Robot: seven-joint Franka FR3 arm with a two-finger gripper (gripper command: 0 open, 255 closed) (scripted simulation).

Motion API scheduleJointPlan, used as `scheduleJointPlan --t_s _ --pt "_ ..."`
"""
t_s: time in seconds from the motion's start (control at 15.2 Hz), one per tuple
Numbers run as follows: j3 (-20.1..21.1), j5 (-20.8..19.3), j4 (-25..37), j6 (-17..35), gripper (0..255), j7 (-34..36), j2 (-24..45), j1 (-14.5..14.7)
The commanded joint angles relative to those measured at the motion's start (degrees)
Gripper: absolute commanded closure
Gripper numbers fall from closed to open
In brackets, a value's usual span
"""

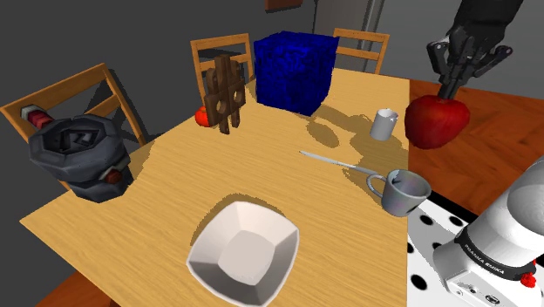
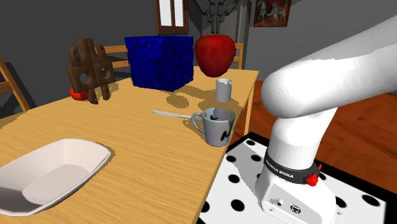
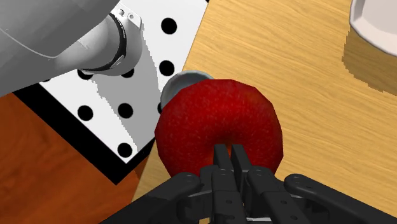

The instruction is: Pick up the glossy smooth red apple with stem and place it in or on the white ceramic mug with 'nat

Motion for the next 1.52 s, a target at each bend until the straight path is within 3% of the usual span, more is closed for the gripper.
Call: scheduleJointPlan --t_s 0.0,1.45 --pt "0.0 0.0 -1.9 1.1 255 -0.3 -0.8 0.0" --pt "2.3 2.2 -19.9 14.0 255 -1.9 -5.8 0.9"
